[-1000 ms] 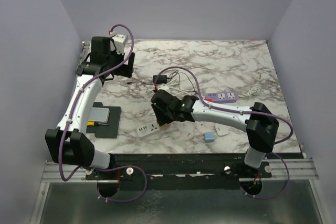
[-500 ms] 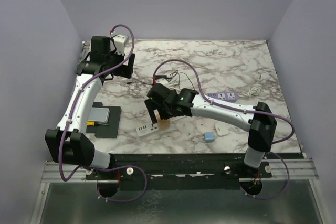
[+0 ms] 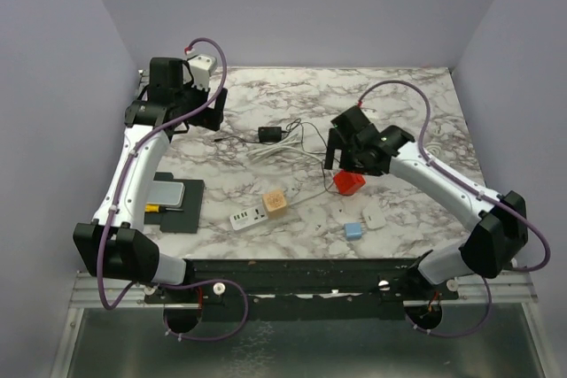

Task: Insert the plug
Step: Pick up the plug from the center of the board.

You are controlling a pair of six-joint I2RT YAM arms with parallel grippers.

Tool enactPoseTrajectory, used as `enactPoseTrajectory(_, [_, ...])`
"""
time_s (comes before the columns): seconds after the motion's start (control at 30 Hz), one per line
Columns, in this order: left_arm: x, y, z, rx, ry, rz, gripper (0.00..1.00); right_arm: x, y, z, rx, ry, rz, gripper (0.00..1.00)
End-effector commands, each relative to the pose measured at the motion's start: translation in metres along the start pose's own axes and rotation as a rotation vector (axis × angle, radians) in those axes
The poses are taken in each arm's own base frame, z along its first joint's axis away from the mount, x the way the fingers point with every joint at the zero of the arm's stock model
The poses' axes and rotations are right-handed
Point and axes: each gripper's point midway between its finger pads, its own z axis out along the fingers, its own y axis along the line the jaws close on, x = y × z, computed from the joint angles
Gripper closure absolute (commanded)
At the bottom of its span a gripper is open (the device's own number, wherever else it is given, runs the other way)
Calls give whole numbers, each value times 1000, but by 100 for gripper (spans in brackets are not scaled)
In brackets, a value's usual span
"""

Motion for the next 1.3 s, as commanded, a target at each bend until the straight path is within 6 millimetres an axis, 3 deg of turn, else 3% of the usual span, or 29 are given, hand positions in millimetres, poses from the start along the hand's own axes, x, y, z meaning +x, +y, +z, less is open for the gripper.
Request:
enactPoseTrajectory(0.0, [-10,-18,-8,102,-31,65,1,8,-39,4,43,35,126,0])
enactPoseTrajectory(0.27, [1,-48,15,210,45,151,1,38,-57,26,81,139,207,0])
enactPoseTrajectory(0.43, [4,-53,29,218,78,151,1,52,-61,41,77,179,229,0])
enactPoseTrajectory(0.57, [1,-59,34,226,88,175,1,47,-55,54,49,175,264,0])
enactPoseTrajectory(0.7, [2,-64,37,234,105,189,1,31,-41,60,3,131,297,0])
enactPoseTrajectory(0.8, [2,-64,37,225,104,199,1,21,-42,62,36,109,322,0])
enactPoseTrajectory(1.27, [-3,-61,26,209,78,226,1,31,-87,81,157,193,472,0])
